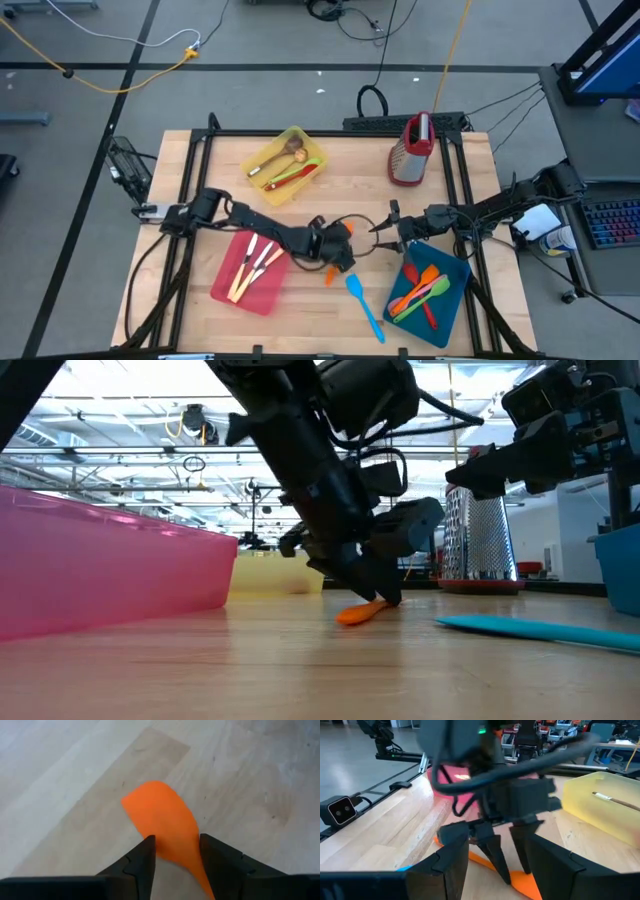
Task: Pick & Place Kitchen Items
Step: Put the orange baking spatula into the blue bin
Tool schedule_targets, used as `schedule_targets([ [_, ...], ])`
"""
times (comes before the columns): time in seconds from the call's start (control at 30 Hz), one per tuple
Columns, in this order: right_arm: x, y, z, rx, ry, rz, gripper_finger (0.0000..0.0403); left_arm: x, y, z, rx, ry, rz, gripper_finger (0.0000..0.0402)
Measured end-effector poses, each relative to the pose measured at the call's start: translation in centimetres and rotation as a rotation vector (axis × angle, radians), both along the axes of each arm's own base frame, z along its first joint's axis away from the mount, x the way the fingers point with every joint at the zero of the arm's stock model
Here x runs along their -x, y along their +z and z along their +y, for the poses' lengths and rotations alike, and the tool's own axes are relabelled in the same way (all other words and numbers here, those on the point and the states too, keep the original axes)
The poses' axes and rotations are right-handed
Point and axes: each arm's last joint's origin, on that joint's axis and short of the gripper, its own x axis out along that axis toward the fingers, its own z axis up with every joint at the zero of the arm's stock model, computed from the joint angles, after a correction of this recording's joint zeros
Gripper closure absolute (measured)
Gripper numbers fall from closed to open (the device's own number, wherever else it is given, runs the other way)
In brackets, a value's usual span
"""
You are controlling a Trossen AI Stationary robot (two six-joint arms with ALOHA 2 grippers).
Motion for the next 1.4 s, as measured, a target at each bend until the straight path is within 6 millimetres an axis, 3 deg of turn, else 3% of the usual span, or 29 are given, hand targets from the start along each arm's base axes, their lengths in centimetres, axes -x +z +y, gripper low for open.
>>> schedule_targets([
  [0.2,0.0,0.0,0.0,0.004,0.000,-0.005,0.0216,1.0,-0.8,-3.9,0.014,0.071,-0.053,0.0277],
  [0.4,0.0,0.1,0.0,0.008,0.000,-0.012,0.0216,1.7,-4.0,-6.1,0.018,0.204,-0.101,0.0295],
  [0.53,0.0,0.2,0.0,0.008,0.000,-0.018,0.0216,2.2,-4.9,-7.1,0.014,0.314,-0.186,0.0305],
  [0.67,0.0,0.2,0.0,0.018,0.001,-0.024,0.0216,2.2,-4.9,-7.3,0.001,0.339,-0.219,0.0322],
  [0.9,0.0,0.2,0.0,0.012,0.000,-0.028,0.0216,1.7,-4.7,-5.9,0.020,0.368,-0.215,0.0389],
  [1.23,0.0,0.0,0.0,-0.040,-0.009,0.004,0.0216,1.5,-1.2,-6.0,0.022,0.249,-0.208,0.0399],
  [1.4,-0.2,-0.7,0.0,-0.123,-0.035,0.070,0.0216,1.4,-1.0,-6.0,0.038,0.207,-0.187,0.0399],
])
